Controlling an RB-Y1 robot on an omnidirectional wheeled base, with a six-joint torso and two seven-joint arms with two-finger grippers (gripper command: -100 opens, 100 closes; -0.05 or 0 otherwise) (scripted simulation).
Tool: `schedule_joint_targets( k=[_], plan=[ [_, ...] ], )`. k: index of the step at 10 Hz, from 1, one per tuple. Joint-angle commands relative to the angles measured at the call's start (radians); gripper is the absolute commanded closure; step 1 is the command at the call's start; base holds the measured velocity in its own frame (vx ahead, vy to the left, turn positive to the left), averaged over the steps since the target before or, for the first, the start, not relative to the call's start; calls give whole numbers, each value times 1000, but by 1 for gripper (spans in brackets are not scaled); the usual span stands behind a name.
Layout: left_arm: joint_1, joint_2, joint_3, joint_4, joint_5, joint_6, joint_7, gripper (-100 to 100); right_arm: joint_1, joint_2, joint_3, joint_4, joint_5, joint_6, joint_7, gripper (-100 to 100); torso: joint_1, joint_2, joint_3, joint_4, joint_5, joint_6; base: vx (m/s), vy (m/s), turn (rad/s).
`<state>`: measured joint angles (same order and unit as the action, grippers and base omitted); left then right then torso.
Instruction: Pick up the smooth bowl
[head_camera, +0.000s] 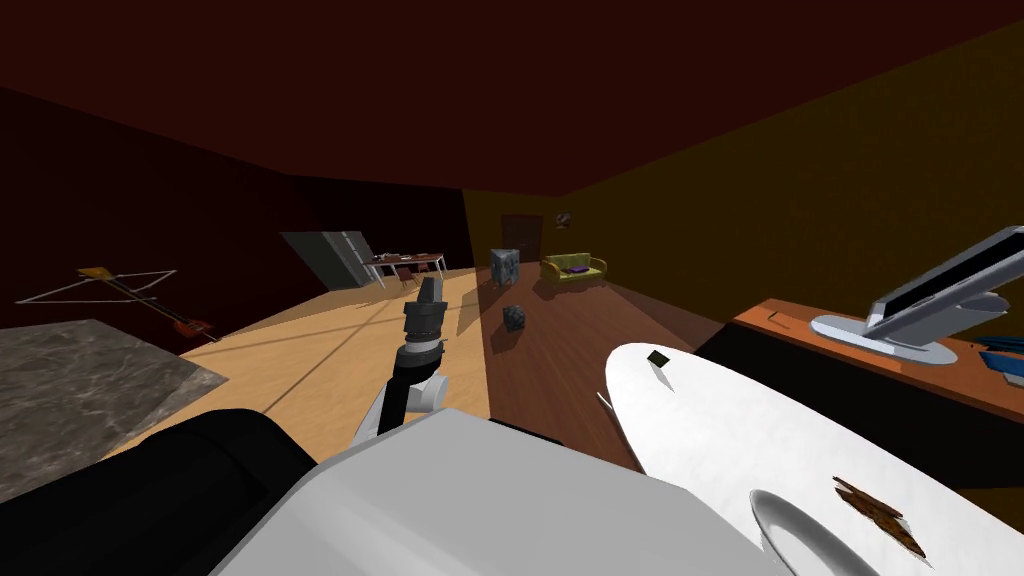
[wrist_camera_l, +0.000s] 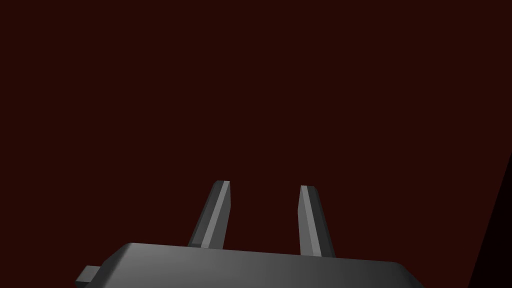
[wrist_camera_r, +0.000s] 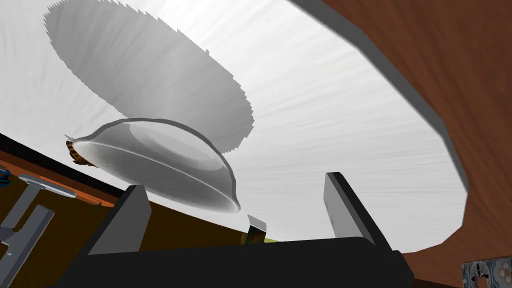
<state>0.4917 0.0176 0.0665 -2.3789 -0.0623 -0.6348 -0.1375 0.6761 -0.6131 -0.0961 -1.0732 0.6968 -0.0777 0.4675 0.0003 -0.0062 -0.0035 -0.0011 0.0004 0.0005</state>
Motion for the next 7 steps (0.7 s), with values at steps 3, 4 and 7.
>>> schedule_joint_targets(
  k=[3,4,7],
  plan=[
    [0,0,0,0,0,0,0,0,-28,-8,14,75,58,64,39,-100,-2,2,1,0,0,1,86,-23,81],
    [0,0,0,0,0,0,0,0,-41,-9,20,99,78,84,51,-100,-2,3,1,0,0,0,89,-26,123],
    [0,0,0,0,0,0,0,0,-77,-5,41,158,125,135,81,-100,-2,1,1,0,-1,0,91,-35,99]
  ],
)
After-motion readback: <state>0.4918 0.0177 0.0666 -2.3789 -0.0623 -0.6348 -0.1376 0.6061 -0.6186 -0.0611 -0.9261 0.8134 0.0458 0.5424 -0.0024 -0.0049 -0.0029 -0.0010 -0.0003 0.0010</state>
